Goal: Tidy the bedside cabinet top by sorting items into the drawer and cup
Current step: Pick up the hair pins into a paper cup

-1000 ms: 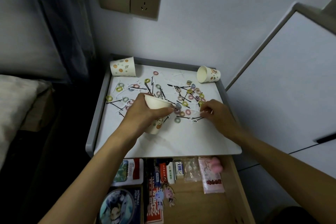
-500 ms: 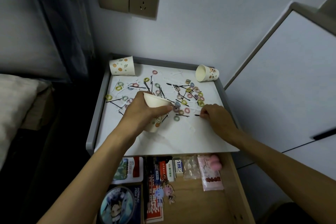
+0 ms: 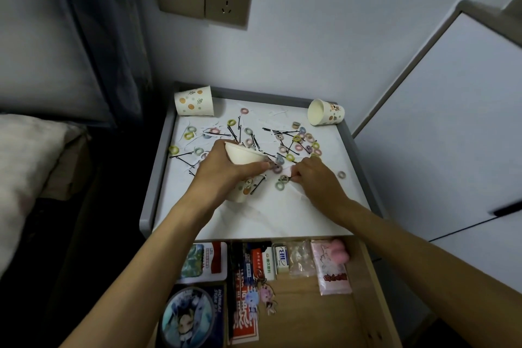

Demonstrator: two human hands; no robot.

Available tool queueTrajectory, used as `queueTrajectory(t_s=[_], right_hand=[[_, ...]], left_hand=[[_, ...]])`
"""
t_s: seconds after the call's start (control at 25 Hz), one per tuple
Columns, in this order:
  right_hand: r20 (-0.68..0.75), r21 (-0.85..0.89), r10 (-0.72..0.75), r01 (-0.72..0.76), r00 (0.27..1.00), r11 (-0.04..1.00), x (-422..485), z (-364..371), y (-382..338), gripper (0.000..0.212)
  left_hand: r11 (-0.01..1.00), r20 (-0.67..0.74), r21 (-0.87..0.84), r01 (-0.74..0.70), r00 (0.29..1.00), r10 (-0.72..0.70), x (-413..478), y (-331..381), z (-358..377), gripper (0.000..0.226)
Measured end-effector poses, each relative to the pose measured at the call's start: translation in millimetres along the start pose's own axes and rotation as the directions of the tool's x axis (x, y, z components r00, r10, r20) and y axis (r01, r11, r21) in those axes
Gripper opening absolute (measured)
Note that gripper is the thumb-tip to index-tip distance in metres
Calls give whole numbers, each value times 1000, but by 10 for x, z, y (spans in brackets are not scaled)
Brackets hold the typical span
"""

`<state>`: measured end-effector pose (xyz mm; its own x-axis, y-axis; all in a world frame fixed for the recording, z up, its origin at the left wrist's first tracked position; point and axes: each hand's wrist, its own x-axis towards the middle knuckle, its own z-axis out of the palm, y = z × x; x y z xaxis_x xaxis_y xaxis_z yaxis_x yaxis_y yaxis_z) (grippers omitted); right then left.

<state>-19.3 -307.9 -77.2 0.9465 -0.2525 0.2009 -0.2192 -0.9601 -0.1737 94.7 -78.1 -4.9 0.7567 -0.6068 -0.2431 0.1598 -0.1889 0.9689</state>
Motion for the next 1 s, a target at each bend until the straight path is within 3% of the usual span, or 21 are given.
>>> queueTrajectory(t_s=[0.12,0.24,0.4,0.48,0.56,0.64,0.8,0.92,1.0], right_hand=[[10,-7,-14,14,1000,1000,-82,-21,5,8],[98,46,102,-107,990,993,-45,-209,117,13],[171,9,62,-65,983,998,117,-620,218,20],[106,128,65,-78,992,989,201,-810,147,16],[44,371,101,-110,994,922,272,-932,-73,13],[87,520,30,-71,996,851,335,-973,-362,13],[230,496,-173,38,958,867,383,-892,-739,15],[157,586,24,-113,987,802,401,-827,-734,16],[219,668,122,-240,968,705,377,-745,-740,15]], left_hand=[[999,-11,40,-14,1000,15,11,-7,25,62],[993,-25,115,-30,999,33,28,-32,40,66],[982,-16,185,-39,999,43,17,-81,46,67],[967,5,246,-65,998,66,11,-92,59,67],[944,40,311,-105,994,98,-2,-101,76,69],[921,80,358,-155,988,135,-14,-101,94,73],[870,115,423,-252,968,224,-17,-90,114,84],[834,100,471,-286,957,272,3,-90,93,84],[830,70,484,-276,958,277,17,-88,90,84]])
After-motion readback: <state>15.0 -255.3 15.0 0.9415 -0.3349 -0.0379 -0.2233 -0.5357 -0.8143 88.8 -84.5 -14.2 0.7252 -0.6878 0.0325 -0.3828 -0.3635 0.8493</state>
